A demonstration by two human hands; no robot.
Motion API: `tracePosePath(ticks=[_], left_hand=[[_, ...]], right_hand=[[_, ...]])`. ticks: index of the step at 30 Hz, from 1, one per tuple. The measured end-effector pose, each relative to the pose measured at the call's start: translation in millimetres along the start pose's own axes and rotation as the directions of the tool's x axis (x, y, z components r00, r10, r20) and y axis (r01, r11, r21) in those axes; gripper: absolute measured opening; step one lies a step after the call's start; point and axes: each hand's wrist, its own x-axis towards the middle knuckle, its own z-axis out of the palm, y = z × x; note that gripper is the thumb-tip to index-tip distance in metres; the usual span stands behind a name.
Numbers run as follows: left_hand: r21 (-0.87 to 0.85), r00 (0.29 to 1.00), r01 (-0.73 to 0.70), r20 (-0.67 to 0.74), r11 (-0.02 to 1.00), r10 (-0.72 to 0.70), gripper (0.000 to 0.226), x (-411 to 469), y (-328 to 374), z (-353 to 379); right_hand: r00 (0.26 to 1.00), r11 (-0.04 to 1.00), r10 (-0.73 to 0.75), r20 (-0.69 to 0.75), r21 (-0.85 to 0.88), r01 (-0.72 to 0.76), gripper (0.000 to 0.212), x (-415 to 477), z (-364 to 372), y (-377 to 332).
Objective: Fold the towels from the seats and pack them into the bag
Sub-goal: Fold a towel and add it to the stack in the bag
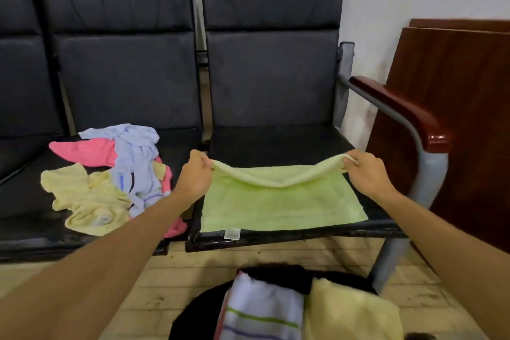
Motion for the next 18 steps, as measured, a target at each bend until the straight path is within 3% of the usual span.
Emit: tracePosePath(ticks=[9, 14, 18], left_hand=[[-0.097, 0.993, -0.105, 0.037, 0.990, 0.109, 0.019, -40, -42, -1], [0.018, 0.959, -0.239, 0.161, 0.971, 0.233, 0.021, -54, -47, -10], [0.145, 0.928, -0.259, 0.313, 0.955, 0.204, 0.012, -59, -51, -9]], right_hand=[[0.999, 0.996, 0.011, -0.045, 0.094, -0.007, 0.024, -30, 5, 31], [0.999, 0.998, -0.039, -0.004, 0.046, 0.040, 0.020, -46, 8, 46], [0.996, 0.997, -0.081, 0.028, 0.016, 0.080, 0.017, -50, 6, 51]])
